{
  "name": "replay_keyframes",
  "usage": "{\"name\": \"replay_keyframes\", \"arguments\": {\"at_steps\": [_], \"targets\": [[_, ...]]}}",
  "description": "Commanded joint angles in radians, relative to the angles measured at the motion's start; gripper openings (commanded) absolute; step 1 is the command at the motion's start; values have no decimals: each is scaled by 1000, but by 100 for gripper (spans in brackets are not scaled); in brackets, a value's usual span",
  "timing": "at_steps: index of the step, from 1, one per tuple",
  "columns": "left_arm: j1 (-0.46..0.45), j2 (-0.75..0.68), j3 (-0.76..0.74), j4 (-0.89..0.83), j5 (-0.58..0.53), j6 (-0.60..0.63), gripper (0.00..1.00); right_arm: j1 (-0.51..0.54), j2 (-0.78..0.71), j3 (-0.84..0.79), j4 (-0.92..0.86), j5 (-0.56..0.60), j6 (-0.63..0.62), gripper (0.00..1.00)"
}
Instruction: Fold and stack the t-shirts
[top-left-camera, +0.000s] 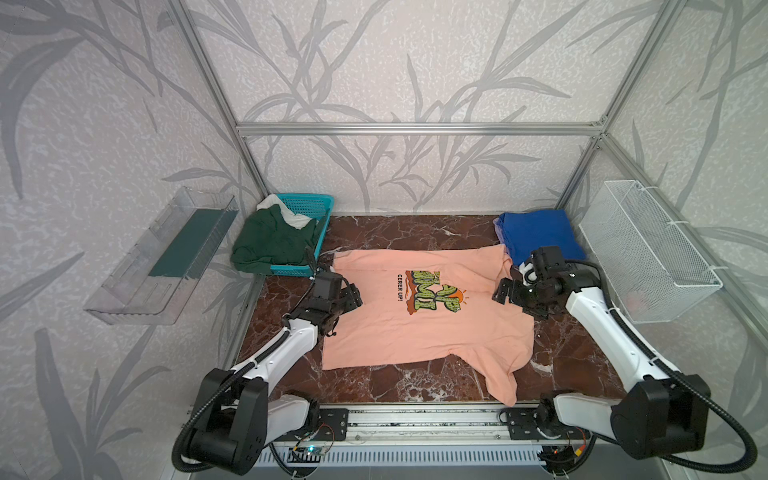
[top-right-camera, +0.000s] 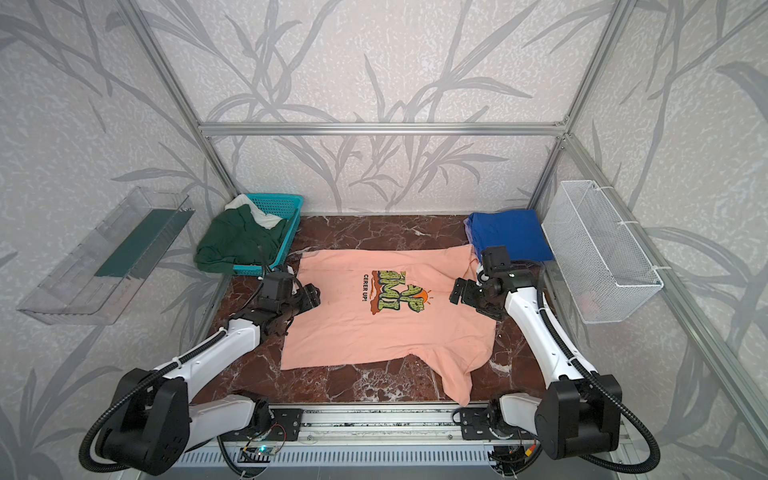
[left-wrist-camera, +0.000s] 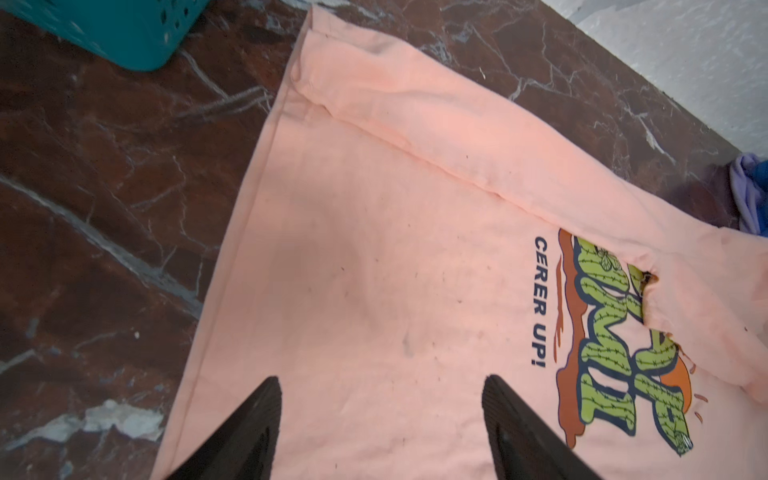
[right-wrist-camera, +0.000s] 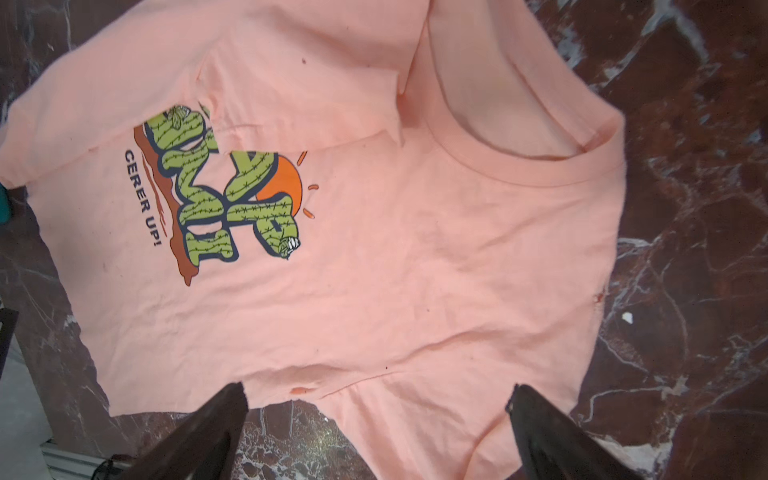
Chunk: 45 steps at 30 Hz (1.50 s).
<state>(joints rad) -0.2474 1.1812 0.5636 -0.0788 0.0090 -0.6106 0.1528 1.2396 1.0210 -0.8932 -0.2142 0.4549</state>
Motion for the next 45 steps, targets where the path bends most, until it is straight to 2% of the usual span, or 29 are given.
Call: {"name": "replay_keyframes", "arguments": {"at_steps": [1, 11, 16, 22, 30, 37, 45], "targets": [[-25, -64, -49, -29, -21, -53, 76, 72, -45, -26, -92, 63, 47, 99], [-120, -309, -184, -155, -75, -169, 77, 337, -140, -171, -204, 163, 245, 100], [-140, -382, -222, -227, -87, -208, 76, 480, -154, -217, -210, 172, 331, 94], [-154, -435, -253, -321, -132, -265, 76, 583, -163, -256, -199, 147, 391, 89], [-156, -494, -311, -359, -180, -305, 74, 584, -144, -238, -376, 254, 451, 90], [-155, -513, -297, -426, -209, -298, 75, 512, -205, -307, -355, 217, 461, 91], [-160, -501, -277, -521, -242, -302, 74, 507, -268, -394, -268, 175, 463, 88]]}}
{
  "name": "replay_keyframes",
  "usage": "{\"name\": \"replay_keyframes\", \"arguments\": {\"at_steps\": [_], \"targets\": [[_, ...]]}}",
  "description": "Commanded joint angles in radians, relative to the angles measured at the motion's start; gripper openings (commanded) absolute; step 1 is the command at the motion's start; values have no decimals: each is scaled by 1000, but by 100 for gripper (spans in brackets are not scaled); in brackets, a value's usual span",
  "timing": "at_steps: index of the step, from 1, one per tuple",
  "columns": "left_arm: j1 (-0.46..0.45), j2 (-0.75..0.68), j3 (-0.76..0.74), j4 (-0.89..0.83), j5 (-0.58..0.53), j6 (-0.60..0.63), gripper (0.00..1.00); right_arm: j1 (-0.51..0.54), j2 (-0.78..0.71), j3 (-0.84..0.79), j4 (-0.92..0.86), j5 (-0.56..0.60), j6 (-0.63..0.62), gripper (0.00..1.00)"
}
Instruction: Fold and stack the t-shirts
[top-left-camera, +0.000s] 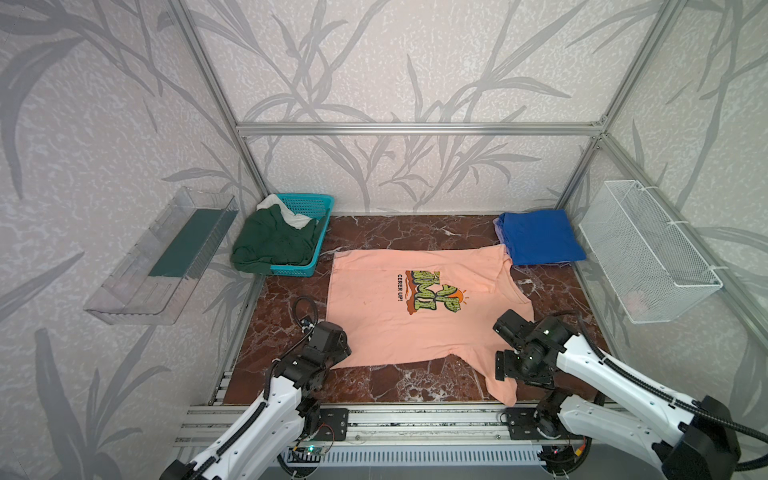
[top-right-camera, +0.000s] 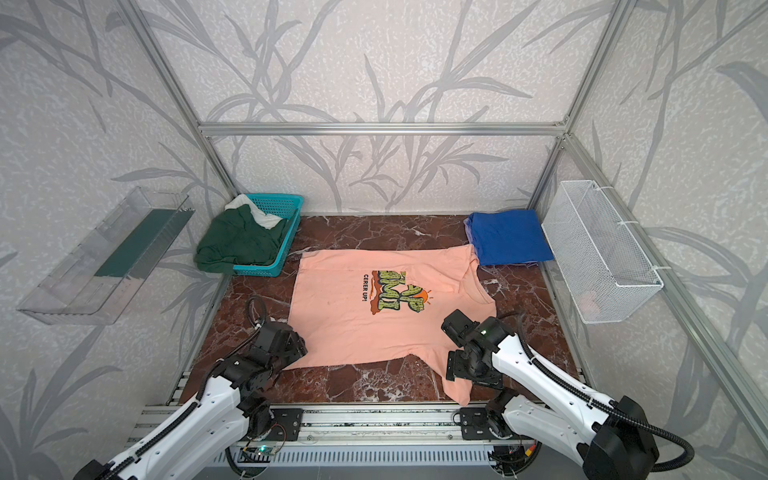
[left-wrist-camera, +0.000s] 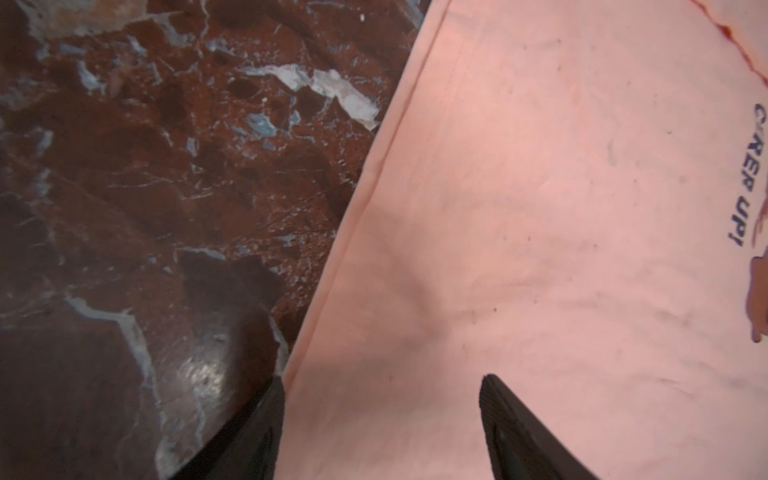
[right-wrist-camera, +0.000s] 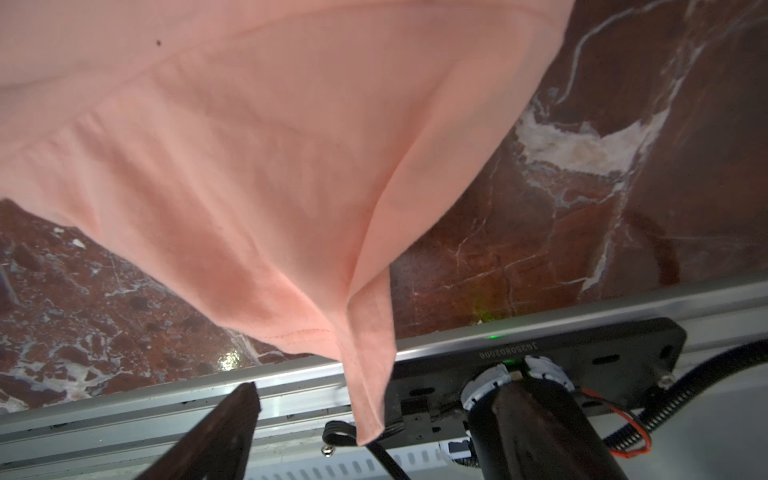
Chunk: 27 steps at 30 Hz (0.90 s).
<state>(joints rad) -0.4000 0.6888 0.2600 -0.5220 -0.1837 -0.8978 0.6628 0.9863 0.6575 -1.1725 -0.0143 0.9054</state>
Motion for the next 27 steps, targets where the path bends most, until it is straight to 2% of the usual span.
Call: {"name": "replay_keyframes", "arguments": {"at_steps": [1, 5, 8, 13, 15, 20, 25, 27], "targets": [[-8, -16, 15, -65, -37, -16, 74, -3, -17, -41, 27, -35, 13, 87], [-9, -8, 2, -50, -14, -20, 69, -3, -14, -89, 112, -92, 6, 75], [-11, 28, 3, -45, 5, -18, 69, -3, -5, -132, 176, -136, 15, 72], [-19, 83, 8, -20, 10, -17, 67, -3, 5, -160, 238, -154, 14, 61], [-22, 102, 11, -11, 12, -16, 62, -3, 6, -158, 257, -157, 3, 52], [-24, 120, 19, -13, 9, -16, 43, -3, 3, -134, 269, -141, -19, 29], [-24, 80, 27, -61, -3, -23, 16, -3, -12, -94, 250, -131, -42, 1], [-24, 59, 40, -91, -7, -13, 7, -3, -25, -82, 248, -125, -43, 0]]}}
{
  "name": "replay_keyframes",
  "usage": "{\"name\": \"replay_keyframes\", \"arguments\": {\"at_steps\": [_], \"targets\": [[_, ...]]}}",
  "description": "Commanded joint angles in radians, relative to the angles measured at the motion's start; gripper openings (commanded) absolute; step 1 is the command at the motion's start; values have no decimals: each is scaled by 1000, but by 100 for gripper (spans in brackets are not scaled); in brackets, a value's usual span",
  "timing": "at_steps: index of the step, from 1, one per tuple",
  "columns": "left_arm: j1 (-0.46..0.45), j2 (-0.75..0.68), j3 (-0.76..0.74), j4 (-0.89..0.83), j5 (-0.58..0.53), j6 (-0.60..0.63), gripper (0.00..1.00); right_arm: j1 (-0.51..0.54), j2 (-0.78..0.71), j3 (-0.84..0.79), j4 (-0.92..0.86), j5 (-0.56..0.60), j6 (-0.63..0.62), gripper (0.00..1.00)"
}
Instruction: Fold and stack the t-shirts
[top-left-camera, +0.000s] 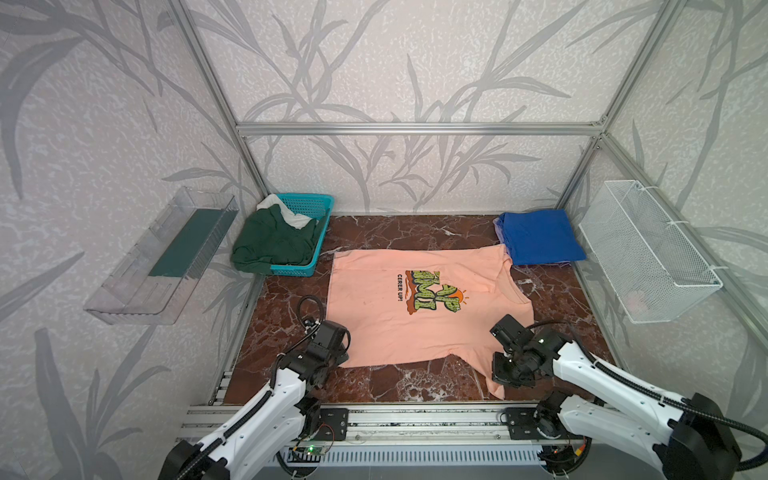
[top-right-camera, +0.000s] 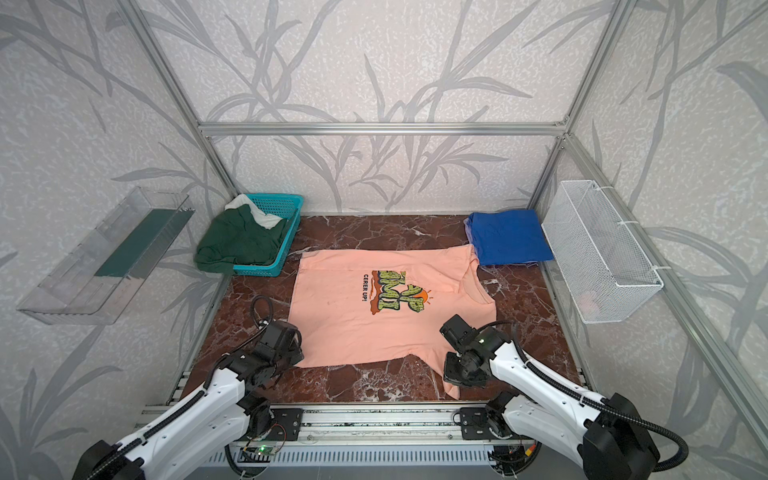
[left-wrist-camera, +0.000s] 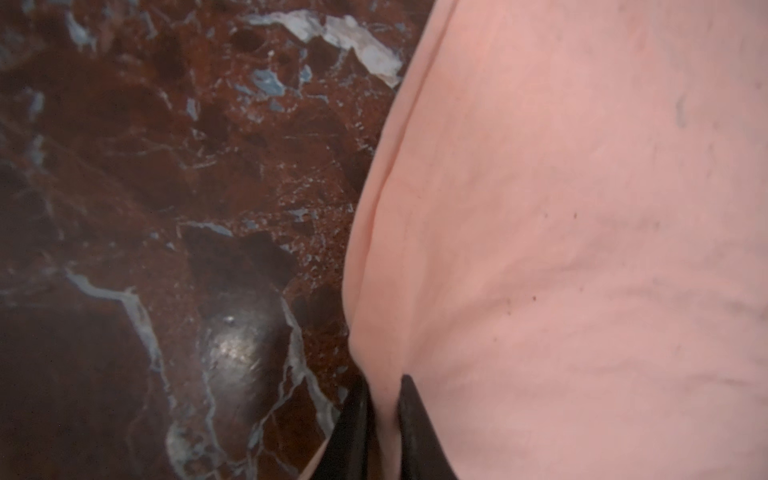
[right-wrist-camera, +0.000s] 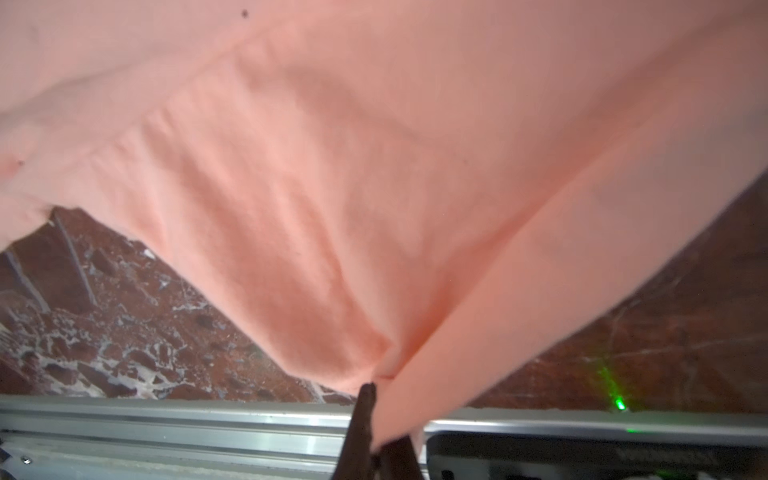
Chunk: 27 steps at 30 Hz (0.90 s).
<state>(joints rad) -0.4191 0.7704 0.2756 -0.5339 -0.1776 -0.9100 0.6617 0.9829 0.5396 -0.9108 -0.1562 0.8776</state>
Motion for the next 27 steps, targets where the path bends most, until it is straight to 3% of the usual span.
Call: {"name": "replay_keyframes", "arguments": {"at_steps": [1, 3, 11, 27], "targets": [[-5, -30, 31, -93, -16, 6, 5, -1, -29, 39, -11, 18, -18, 0], [-5, -45, 43, -118, -19, 20, 0, -2, -46, 52, -5, 28, -19, 0], [-5, -46, 85, -120, -24, 62, 0, -18, -85, 169, -23, 138, -31, 0], [12, 32, 201, -136, -25, 96, 0, -284, -5, 334, 37, 157, -171, 0]]}}
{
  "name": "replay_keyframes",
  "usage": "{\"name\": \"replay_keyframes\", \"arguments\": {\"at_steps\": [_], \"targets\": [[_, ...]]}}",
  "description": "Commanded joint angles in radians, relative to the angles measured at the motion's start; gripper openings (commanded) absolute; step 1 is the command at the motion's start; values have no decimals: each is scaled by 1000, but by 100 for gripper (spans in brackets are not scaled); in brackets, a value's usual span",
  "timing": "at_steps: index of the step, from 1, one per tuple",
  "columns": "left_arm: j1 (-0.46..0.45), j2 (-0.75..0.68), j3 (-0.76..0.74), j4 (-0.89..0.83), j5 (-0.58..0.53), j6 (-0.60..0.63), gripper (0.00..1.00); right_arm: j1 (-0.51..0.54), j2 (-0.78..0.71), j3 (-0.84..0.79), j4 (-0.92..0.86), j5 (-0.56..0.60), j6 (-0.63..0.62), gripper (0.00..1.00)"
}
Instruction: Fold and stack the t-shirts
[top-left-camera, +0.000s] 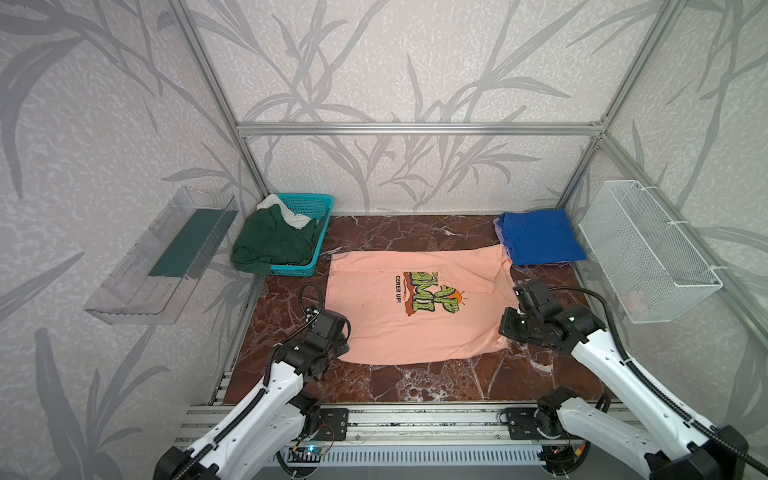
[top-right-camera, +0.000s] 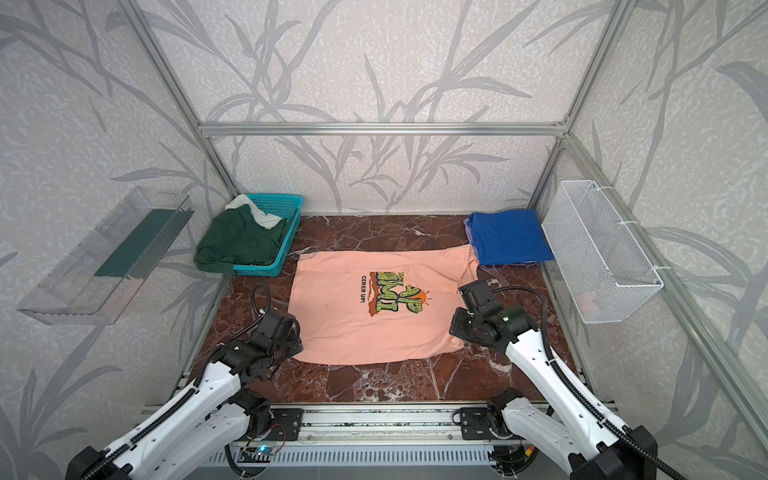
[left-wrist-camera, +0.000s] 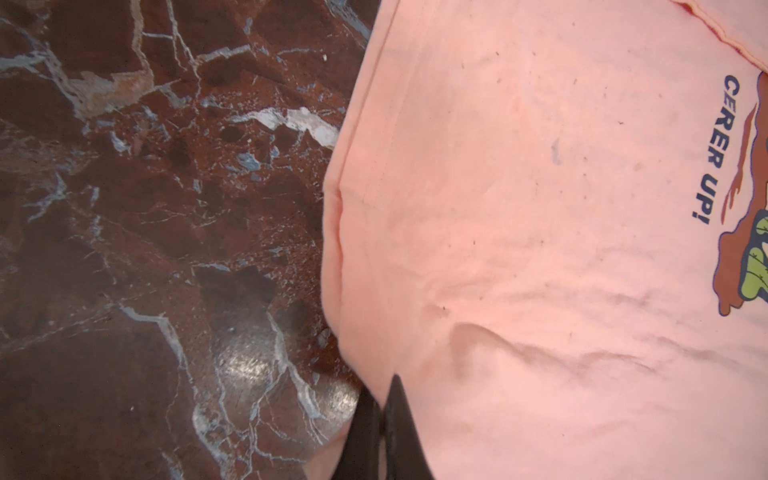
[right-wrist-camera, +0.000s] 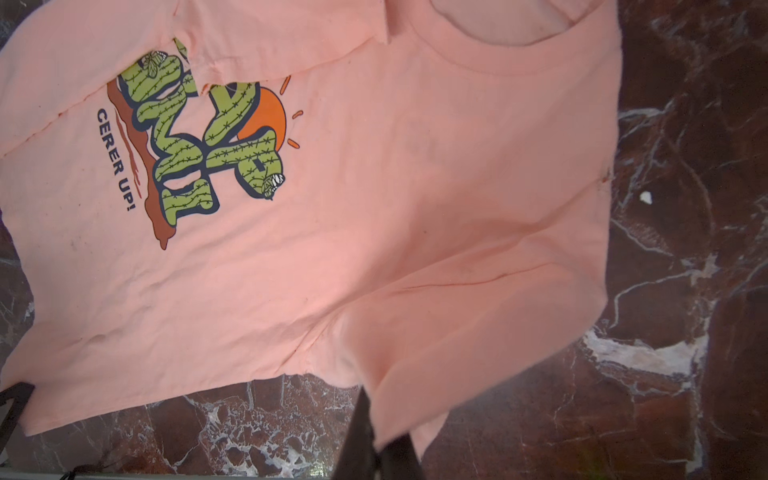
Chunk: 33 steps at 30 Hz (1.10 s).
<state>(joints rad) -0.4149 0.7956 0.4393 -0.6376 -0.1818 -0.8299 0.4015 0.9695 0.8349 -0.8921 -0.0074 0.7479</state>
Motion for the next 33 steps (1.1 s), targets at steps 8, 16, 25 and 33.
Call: {"name": "replay_keyframes", "arguments": {"at_steps": [8, 16, 25, 33], "targets": [[48, 12, 83, -71, -11, 45, 0, -88, 40, 88, 67, -3, -91, 0], [108, 78, 107, -74, 48, 88, 0, -113, 102, 142, 111, -2, -140, 0], [212, 178, 148, -42, 148, 150, 0, -130, 196, 174, 178, -26, -159, 0], [237, 248, 156, -20, 173, 157, 0, -142, 253, 191, 191, -5, -195, 0]]}}
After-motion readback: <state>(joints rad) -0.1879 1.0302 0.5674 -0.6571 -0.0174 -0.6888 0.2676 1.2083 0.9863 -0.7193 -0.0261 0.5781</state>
